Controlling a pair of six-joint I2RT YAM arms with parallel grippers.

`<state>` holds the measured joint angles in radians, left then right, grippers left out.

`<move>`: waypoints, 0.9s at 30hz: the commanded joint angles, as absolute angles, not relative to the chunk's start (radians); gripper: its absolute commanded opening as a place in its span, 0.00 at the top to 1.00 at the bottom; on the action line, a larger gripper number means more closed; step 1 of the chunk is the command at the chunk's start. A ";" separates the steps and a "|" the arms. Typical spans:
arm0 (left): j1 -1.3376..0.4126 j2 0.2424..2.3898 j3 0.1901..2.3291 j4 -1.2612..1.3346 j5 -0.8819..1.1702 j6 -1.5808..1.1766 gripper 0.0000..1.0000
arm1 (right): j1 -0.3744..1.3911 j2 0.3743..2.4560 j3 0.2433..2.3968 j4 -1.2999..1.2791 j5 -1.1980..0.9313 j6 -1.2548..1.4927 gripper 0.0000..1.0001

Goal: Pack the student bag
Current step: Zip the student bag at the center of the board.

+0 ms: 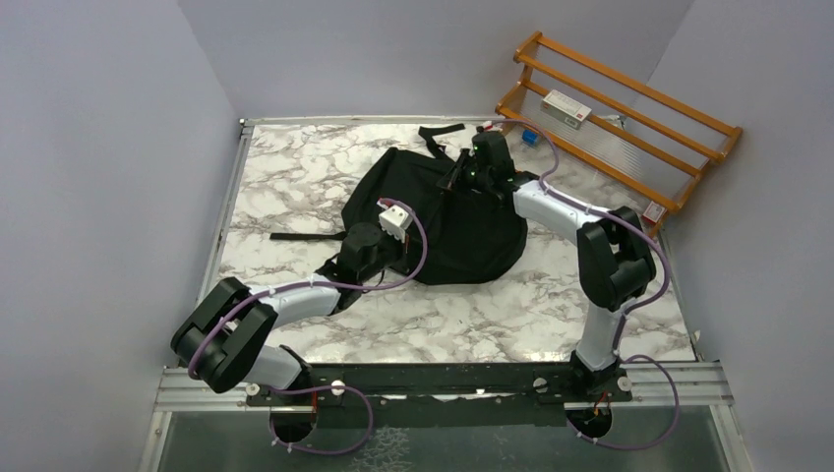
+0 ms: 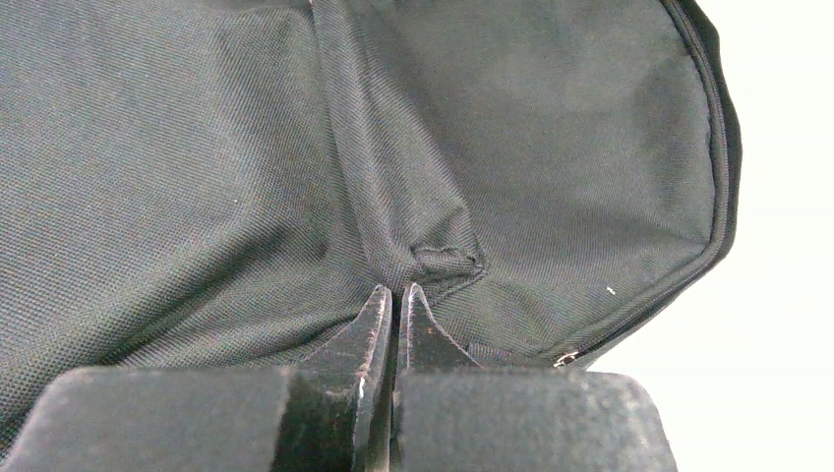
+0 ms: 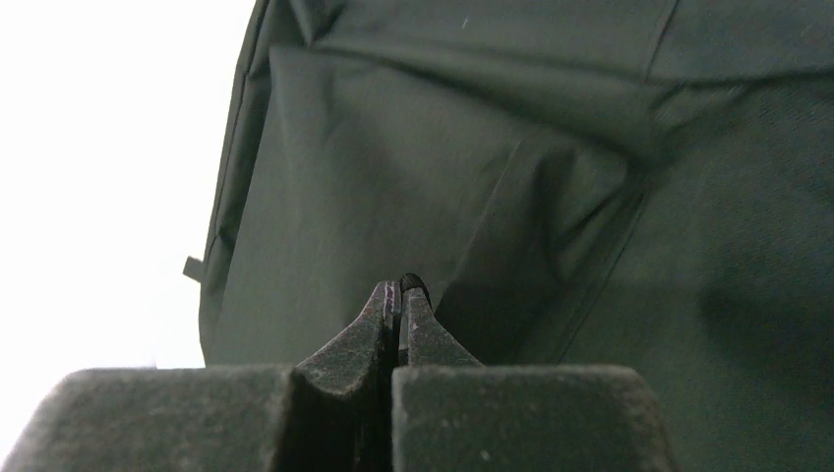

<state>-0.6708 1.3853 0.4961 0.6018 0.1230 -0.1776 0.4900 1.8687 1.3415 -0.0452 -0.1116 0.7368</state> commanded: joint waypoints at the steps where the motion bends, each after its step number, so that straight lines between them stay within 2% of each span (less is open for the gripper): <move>1: -0.701 1.349 0.456 0.545 0.218 -0.179 1.00 | 0.436 1.919 1.421 0.062 0.042 0.680 1.00; 15: -0.702 1.276 0.403 0.536 0.182 -0.168 1.00 | 0.368 2.102 1.560 0.091 0.008 0.639 0.99; 22: -0.701 1.253 0.408 0.526 0.117 -0.188 0.99 | 0.355 2.087 1.559 0.159 -0.087 0.580 0.98; 24: -0.701 1.244 0.426 0.520 0.077 -0.207 0.81 | 0.354 2.043 1.530 0.192 -0.117 0.549 0.89; 26: -0.700 1.236 0.463 0.501 0.051 -0.214 0.70 | 0.354 1.986 1.503 0.210 -0.141 0.516 0.76; 27: -0.699 1.233 0.486 0.481 0.030 -0.217 0.61 | 0.354 1.957 1.486 0.214 -0.150 0.502 0.70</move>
<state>-0.6910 1.2690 0.4282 0.5468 0.0978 -0.1837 0.3836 2.0834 1.5166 0.0742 -0.1291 0.5964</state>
